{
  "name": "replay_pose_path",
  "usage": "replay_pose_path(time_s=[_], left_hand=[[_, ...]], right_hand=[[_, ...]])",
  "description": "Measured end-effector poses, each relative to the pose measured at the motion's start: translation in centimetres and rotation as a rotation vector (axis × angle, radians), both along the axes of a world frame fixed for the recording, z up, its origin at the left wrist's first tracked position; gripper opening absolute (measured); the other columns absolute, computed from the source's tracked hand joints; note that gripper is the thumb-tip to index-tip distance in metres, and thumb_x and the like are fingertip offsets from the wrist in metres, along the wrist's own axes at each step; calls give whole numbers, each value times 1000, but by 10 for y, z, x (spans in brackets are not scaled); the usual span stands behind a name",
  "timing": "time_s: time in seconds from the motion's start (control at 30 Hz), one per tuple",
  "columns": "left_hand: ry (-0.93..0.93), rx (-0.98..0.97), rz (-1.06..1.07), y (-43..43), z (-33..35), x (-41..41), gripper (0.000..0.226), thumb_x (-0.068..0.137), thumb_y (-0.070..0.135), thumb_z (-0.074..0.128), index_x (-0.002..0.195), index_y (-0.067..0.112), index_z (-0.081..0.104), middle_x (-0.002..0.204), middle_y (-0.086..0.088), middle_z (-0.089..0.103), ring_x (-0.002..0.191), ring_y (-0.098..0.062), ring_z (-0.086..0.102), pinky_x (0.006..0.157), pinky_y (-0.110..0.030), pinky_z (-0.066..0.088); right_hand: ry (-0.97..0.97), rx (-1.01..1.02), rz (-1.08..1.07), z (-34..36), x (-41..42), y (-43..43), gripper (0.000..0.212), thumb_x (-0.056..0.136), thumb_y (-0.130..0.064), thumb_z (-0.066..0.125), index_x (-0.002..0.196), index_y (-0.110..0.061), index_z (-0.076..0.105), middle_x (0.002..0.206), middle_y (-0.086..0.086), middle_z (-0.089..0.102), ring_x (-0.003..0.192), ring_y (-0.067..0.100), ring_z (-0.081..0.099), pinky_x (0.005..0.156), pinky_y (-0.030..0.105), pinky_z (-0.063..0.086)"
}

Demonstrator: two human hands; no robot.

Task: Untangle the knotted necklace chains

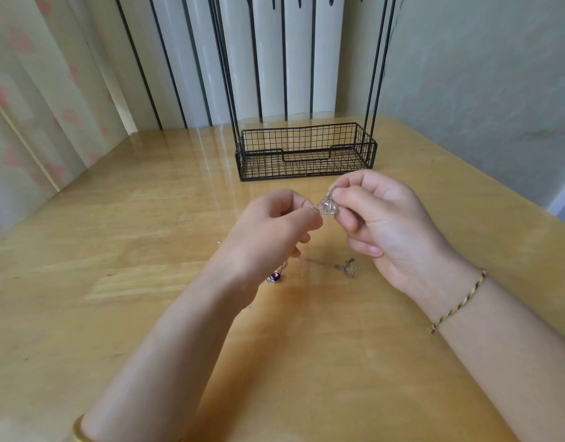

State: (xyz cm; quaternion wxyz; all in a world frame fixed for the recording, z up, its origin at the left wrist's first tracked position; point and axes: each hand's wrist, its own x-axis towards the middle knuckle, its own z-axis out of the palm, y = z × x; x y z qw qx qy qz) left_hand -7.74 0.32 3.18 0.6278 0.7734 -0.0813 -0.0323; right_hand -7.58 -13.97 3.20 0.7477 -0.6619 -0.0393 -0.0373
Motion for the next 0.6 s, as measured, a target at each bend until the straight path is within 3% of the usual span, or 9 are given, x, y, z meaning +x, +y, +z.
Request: replay_pose_path(time_s=[0.13, 0.37, 0.6], left_hand=[[-37, -96, 81, 1, 1, 2, 16, 86, 7, 58, 72, 15, 57, 71, 1, 59, 67, -10, 57, 63, -26, 44], [-6, -428, 121, -2, 2, 2, 18, 88, 1, 56, 75, 13, 55, 76, 0, 67, 69, -10, 60, 59, -23, 44], [-26, -400, 68, -3, 1, 1, 18, 90, -1, 50, 79, 13, 48, 66, 2, 59, 55, -9, 50, 56, -23, 40]], right_hand=[[13, -3, 8, 0, 0, 0, 14, 89, -2, 50, 79, -12, 54, 44, -4, 32, 34, 5, 18, 35, 15, 11], [47, -31, 74, 0, -3, 3, 15, 90, -4, 50, 78, -13, 53, 44, -4, 29, 35, 6, 15, 37, 15, 10], [70, 30, 98, 2, -3, 3, 16, 89, -5, 47, 76, -13, 52, 44, -4, 31, 37, 8, 14, 36, 16, 11]])
